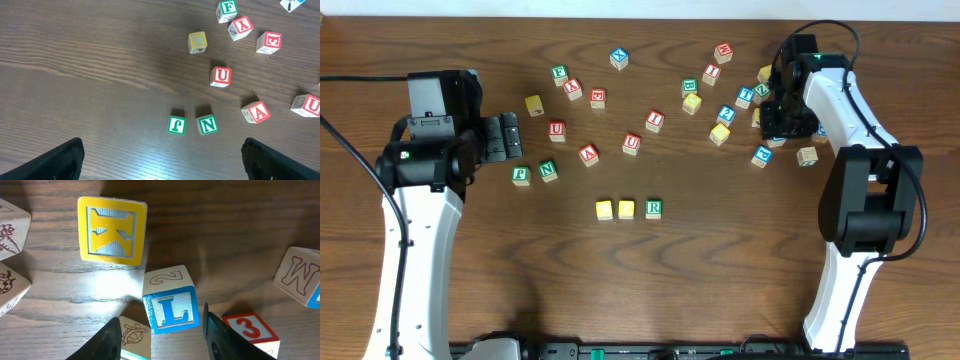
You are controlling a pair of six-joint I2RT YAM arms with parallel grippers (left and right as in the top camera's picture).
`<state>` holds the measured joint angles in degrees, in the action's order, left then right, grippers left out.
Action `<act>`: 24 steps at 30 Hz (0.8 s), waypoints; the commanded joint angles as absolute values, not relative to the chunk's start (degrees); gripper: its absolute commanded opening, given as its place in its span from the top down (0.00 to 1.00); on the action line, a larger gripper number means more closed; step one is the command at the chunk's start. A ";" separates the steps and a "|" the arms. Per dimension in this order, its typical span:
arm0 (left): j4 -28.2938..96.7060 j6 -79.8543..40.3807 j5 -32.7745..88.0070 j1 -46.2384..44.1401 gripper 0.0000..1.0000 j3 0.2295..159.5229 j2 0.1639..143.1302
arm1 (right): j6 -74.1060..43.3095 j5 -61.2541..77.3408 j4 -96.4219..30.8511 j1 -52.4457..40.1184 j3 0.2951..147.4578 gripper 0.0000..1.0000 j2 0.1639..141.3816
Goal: Spell out CORL
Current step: 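Lower the right gripper onto the blue L block and grasp it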
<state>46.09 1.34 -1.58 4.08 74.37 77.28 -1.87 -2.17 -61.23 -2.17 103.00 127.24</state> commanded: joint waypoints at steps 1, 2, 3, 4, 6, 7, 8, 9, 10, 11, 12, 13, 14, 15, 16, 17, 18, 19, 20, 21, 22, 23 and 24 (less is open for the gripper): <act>46.09 1.69 -1.26 4.27 0.01 74.59 77.58 | -1.61 -2.66 -61.30 -2.94 103.00 0.52 125.47; 46.09 1.69 -1.28 4.27 0.01 74.59 77.58 | -1.61 -2.63 -61.34 -2.94 103.00 0.52 125.47; 46.09 1.69 -1.28 4.27 0.01 74.59 77.58 | -1.61 -2.66 -61.41 -2.94 103.00 0.52 125.47; 46.09 1.69 -1.28 4.27 0.01 74.59 77.58 | -1.61 -2.66 -61.52 -2.94 102.98 0.52 125.47; 46.09 1.69 -1.28 4.27 0.01 74.59 77.58 | -1.52 -2.66 -61.65 -2.94 102.98 0.52 125.47; 46.09 1.69 -1.26 4.27 0.01 74.59 77.58 | -1.32 -2.66 -61.63 -2.94 102.96 0.52 125.47; 46.09 1.69 -1.28 4.27 0.01 74.59 77.58 | -1.17 -2.66 -61.63 -2.92 102.94 0.52 125.47; 46.09 1.72 -1.28 4.27 0.01 74.59 77.58 | -1.17 -2.66 -61.63 -2.87 102.94 0.51 125.47; 46.09 1.69 -1.28 4.27 0.01 74.59 77.58 | -1.17 -2.66 -61.58 -2.87 102.94 0.51 125.47; 46.09 1.69 -1.28 4.27 0.01 74.59 77.58 | -1.15 -2.66 -61.54 -2.83 102.94 0.51 125.47; 46.09 1.69 -1.28 4.27 0.01 74.59 77.58 | -1.13 -2.66 -61.47 -2.83 102.94 0.51 125.47; 46.09 1.69 -1.28 4.27 0.01 74.59 77.58 | -1.15 -2.66 -61.39 -2.83 102.91 0.51 125.47; 46.09 1.69 -1.26 4.27 0.01 74.59 77.58 | -1.13 -2.66 -61.30 -2.83 102.83 0.51 125.47; 46.09 1.69 -1.28 4.27 0.01 74.59 77.58 | -1.13 -2.66 -60.99 -2.83 102.48 0.50 125.47; 46.09 1.69 -1.28 4.27 0.01 74.59 77.58 | -1.13 -2.66 -60.82 -2.83 102.30 0.50 125.47; 46.09 1.69 -1.28 4.27 0.01 74.59 77.58 | -0.95 -2.66 -60.62 -2.74 102.04 0.50 125.47; 46.09 1.69 -1.28 4.27 0.01 74.59 77.58 | -0.95 -2.66 -60.40 -2.72 101.78 0.50 125.49; 46.09 1.69 -1.28 4.27 0.01 74.59 77.58 | -0.95 -2.66 -60.18 -2.66 101.51 0.50 125.49; 46.09 1.69 -1.28 4.27 0.01 74.59 77.58 | -0.95 -2.66 -60.20 -2.57 101.45 0.50 125.49; 46.09 1.69 -1.28 4.27 0.01 74.59 77.58 | -0.97 -2.63 -60.20 -2.55 101.45 0.50 125.49; 46.09 1.69 -1.26 4.27 0.01 74.59 77.58 | -0.97 -2.63 -60.23 -2.55 101.45 0.50 125.49; 46.09 1.69 -1.28 4.27 0.01 74.59 77.58 | -0.95 -2.66 -60.29 -2.57 101.45 0.50 125.49; 46.09 1.72 -1.28 4.27 0.01 74.59 77.58 | -0.91 -2.68 -60.45 -2.57 101.45 0.51 125.49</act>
<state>46.09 1.34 -1.58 4.08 74.37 77.28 -1.83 -2.17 -60.38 -2.15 101.84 127.24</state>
